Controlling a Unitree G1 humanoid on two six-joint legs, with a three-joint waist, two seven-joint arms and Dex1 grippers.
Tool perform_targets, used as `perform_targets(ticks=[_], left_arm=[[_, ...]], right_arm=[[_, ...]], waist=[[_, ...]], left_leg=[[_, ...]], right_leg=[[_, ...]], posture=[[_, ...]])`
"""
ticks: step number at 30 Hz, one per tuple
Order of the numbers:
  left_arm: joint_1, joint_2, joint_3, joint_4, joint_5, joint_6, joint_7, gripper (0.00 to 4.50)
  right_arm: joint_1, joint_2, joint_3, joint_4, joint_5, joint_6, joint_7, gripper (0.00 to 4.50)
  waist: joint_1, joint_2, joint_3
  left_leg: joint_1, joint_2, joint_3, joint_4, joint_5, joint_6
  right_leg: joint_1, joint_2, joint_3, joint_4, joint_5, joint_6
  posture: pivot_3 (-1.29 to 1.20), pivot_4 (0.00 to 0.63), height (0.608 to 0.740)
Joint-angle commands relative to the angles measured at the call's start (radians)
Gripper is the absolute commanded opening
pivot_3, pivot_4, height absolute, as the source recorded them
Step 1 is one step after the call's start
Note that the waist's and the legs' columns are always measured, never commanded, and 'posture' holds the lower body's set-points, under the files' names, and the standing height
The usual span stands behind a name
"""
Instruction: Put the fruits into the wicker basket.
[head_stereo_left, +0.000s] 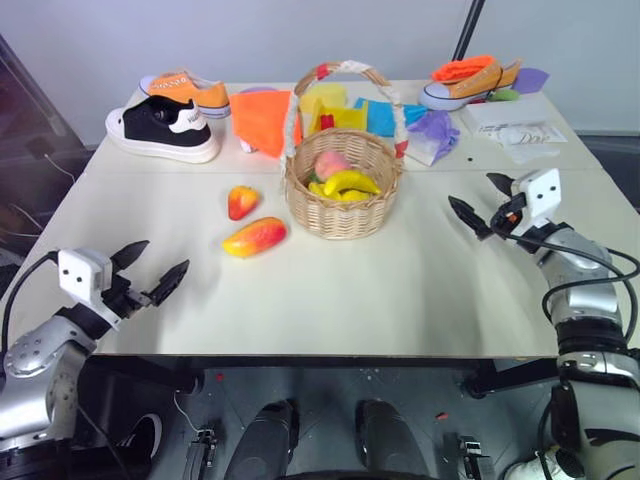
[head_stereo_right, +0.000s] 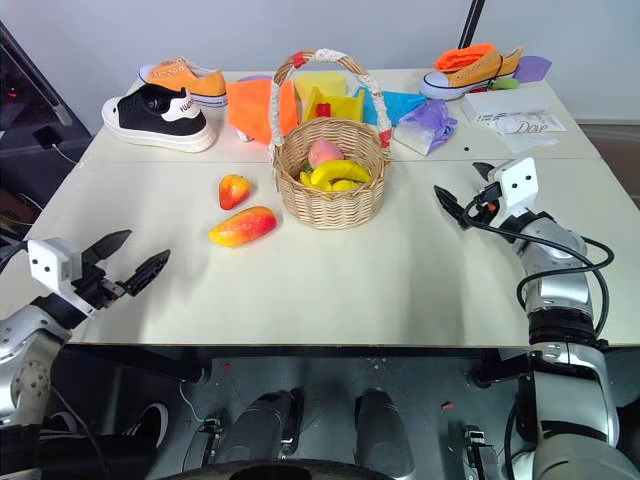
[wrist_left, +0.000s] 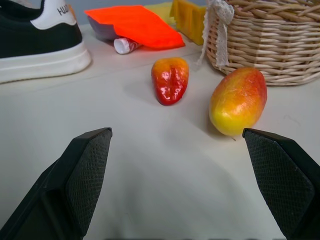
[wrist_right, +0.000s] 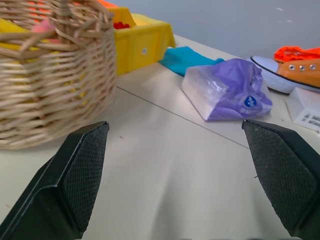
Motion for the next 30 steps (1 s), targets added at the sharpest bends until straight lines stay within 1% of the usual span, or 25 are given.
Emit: perform_targets(ticks=[1, 4, 7, 9, 10, 11, 13, 15, 17, 19, 22, 24, 26, 30], left_arm=[[-0.028, 0.005, 0.014, -0.058, -0.048, 0.039, 0.016, 4.50], [-0.065, 0.017, 0.001, -0.114, -0.077, 0.103, 0.040, 4.50], [-0.112, 0.023, -0.014, -0.142, -0.100, 0.188, 0.081, 4.50], [-0.163, 0.024, -0.058, -0.166, -0.107, 0.246, 0.096, 4.50], [-0.200, 0.025, -0.095, -0.166, -0.086, 0.288, 0.124, 4.50], [-0.240, 0.019, -0.139, -0.165, -0.059, 0.292, 0.129, 4.50], [-0.314, 0.016, -0.212, -0.138, -0.028, 0.340, 0.138, 4.50], [-0.392, 0.018, -0.275, -0.079, 0.027, 0.347, 0.143, 4.50], [-0.470, 0.010, -0.324, -0.004, 0.076, 0.344, 0.153, 4.50], [-0.521, 0.007, -0.376, 0.063, 0.119, 0.344, 0.136, 4.50], [-0.555, 0.004, -0.431, 0.120, 0.178, 0.278, 0.097, 4.50], [-0.582, -0.005, -0.445, 0.148, 0.190, 0.294, 0.094, 4.50], [-0.597, -0.009, -0.467, 0.161, 0.200, 0.281, 0.057, 4.50], [-0.618, 0.005, -0.532, 0.197, 0.254, 0.305, 0.004, 4.50]], right_arm=[[0.019, -0.004, -0.025, -0.105, 0.050, 0.034, 0.037, 4.45], [0.099, -0.032, -0.023, -0.324, 0.166, 0.173, 0.135, 4.45], [0.179, -0.074, -0.011, -0.537, 0.229, 0.310, 0.173, 4.45], [0.242, -0.128, 0.022, -0.705, 0.255, 0.400, 0.208, 4.45], [0.264, -0.163, 0.049, -0.799, 0.272, 0.459, 0.222, 4.45], [0.268, -0.184, 0.074, -0.876, 0.284, 0.500, 0.224, 4.45], [0.240, -0.179, 0.098, -0.958, 0.323, 0.578, 0.185, 4.45], [0.218, -0.161, 0.141, -0.995, 0.291, 0.592, 0.155, 4.45], [0.227, -0.146, 0.189, -1.022, 0.240, 0.580, 0.136, 4.45], [0.234, -0.096, 0.204, -1.032, 0.225, 0.570, 0.081, 4.45], [0.238, -0.086, 0.207, -1.026, 0.193, 0.553, 0.072, 4.45], [0.237, -0.086, 0.195, -1.013, 0.186, 0.545, 0.072, 4.45], [0.239, -0.088, 0.196, -1.003, 0.166, 0.525, 0.074, 4.45], [0.229, -0.063, 0.214, -1.000, 0.153, 0.510, 0.069, 4.45]], waist=[[0.001, 0.000, 0.000], [0.007, 0.000, 0.000], [0.006, 0.000, 0.000], [0.006, 0.000, 0.000], [0.006, 0.000, 0.000], [0.007, 0.000, 0.000], [0.005, -0.001, 0.000], [0.003, -0.001, 0.000], [0.006, -0.001, 0.000], [0.006, -0.002, -0.001], [0.006, -0.002, 0.000], [0.007, -0.002, 0.000], [0.006, -0.002, 0.000], [0.005, -0.002, 0.000]], left_leg=[[0.000, 0.000, 0.000, 0.000, 0.000, 0.000], [-0.001, 0.000, -0.001, 0.001, 0.000, 0.000], [-0.001, 0.000, -0.001, 0.001, 0.000, 0.000], [-0.001, 0.000, -0.001, 0.001, 0.000, 0.000], [-0.001, 0.000, -0.001, 0.001, 0.000, 0.000], [-0.001, 0.000, -0.001, 0.001, 0.000, 0.000], [-0.001, 0.000, -0.001, 0.002, 0.000, 0.000], [-0.001, 0.000, -0.001, 0.002, 0.000, 0.000], [-0.001, 0.000, -0.001, 0.002, 0.000, 0.000], [-0.001, 0.000, -0.001, 0.002, 0.000, 0.000], [-0.003, -0.001, -0.001, 0.001, 0.000, 0.000], [-0.004, -0.001, -0.001, 0.002, 0.000, 0.000], [-0.004, -0.001, -0.001, 0.002, 0.000, 0.000], [-0.003, -0.001, -0.001, 0.002, 0.000, 0.000]], right_leg=[[0.000, 0.000, 0.000, 0.000, 0.000, 0.000], [0.000, 0.000, 0.000, 0.000, 0.000, 0.000], [0.000, 0.000, 0.000, 0.000, 0.000, 0.000], [0.000, 0.000, -0.001, 0.000, 0.000, 0.000], [0.000, 0.000, 0.000, 0.000, 0.000, 0.000], [0.000, 0.000, -0.001, 0.000, 0.000, 0.001], [0.000, 0.000, -0.001, 0.000, 0.000, 0.001], [0.001, 0.000, -0.001, 0.000, 0.000, 0.001], [0.001, 0.000, -0.001, 0.000, 0.000, 0.001], [0.000, 0.000, -0.002, 0.000, 0.000, 0.001], [-0.002, 0.000, -0.001, 0.000, 0.000, 0.001], [-0.002, 0.000, -0.001, 0.000, 0.000, 0.001], [-0.002, 0.000, -0.001, 0.000, 0.000, 0.001], [-0.002, 0.000, -0.001, 0.000, 0.000, 0.001]], posture=[[0.00, 0.150, 0.740], [0.00, 0.150, 0.740], [0.00, 0.150, 0.740], [0.00, 0.150, 0.740], [0.00, 0.150, 0.740], [0.00, 0.150, 0.740], [0.00, 0.150, 0.740], [0.00, 0.150, 0.740], [0.00, 0.150, 0.740], [0.00, 0.150, 0.740], [0.00, 0.150, 0.740], [0.00, 0.150, 0.740], [0.00, 0.150, 0.740], [0.00, 0.150, 0.740]])
